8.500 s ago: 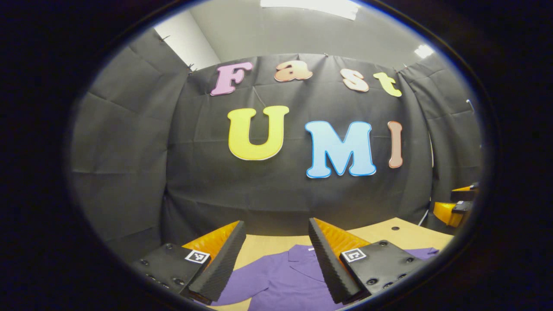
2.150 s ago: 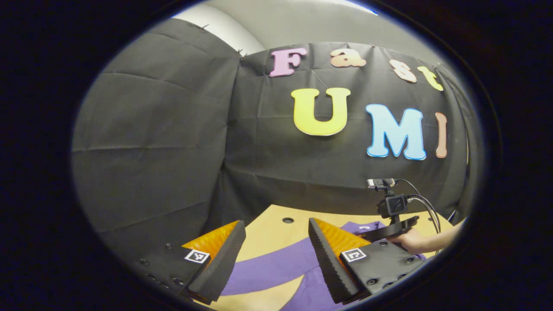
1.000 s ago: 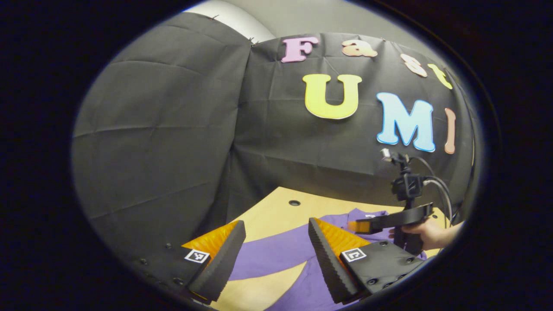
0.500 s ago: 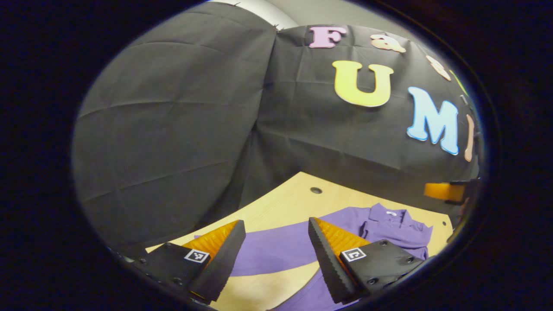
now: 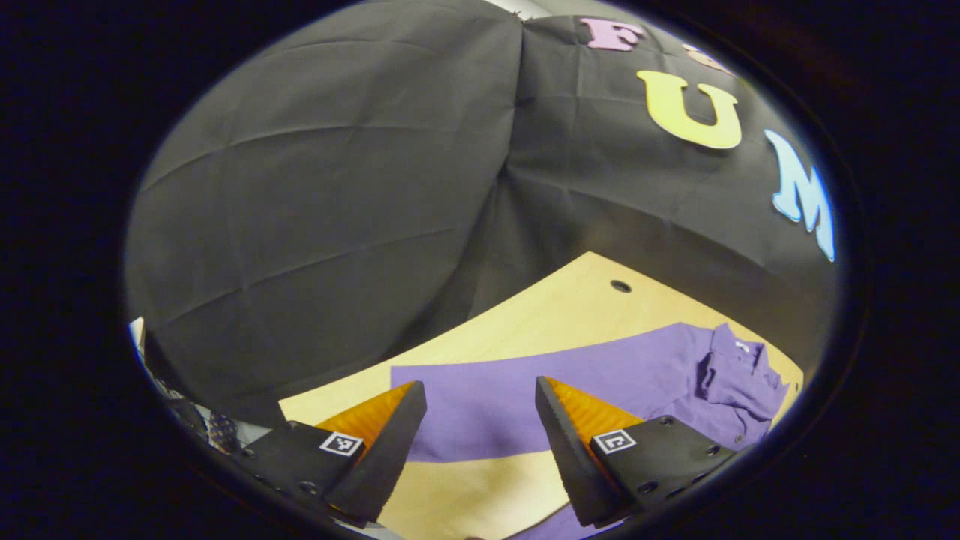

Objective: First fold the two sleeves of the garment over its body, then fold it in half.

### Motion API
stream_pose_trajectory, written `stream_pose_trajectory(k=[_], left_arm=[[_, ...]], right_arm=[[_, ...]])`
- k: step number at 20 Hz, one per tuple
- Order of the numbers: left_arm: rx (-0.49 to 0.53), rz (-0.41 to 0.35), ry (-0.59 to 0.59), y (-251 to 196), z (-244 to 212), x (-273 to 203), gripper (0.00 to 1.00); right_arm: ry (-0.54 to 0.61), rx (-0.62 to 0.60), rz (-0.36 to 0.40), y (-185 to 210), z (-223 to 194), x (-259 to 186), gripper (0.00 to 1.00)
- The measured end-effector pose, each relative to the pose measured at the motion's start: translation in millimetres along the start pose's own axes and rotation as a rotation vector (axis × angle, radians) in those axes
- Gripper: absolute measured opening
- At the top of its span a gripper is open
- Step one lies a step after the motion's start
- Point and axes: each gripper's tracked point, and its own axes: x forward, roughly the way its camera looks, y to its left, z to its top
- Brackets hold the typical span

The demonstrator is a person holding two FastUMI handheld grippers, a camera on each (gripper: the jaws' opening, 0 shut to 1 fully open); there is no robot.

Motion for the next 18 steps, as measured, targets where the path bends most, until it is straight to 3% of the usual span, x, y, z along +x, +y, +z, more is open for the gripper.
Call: stream_pose_trajectory(k=[4,7,10,11,15,18], left_arm=[[-0.022,0.076,0.045,30,-16,19,0.94],[-0.056,0.103,0.092,41,-31,34,0.94],[-0.073,0.123,0.143,49,-47,47,0.96],[-0.077,0.129,0.155,51,-50,51,0.98],[-0.054,0.141,0.173,53,-58,59,0.94],[-0.022,0.140,0.180,47,-62,59,0.96]], right_arm=[[0.000,0.032,-0.072,-27,-3,-21,0.94],[-0.005,0.086,-0.096,-34,-4,-33,0.97],[0.007,0.081,-0.120,-44,-11,-38,0.93],[0.010,0.079,-0.126,-47,-11,-40,0.97],[0.018,0.089,-0.127,-47,-14,-42,0.97],[0.028,0.085,-0.109,-44,-17,-37,0.97]])
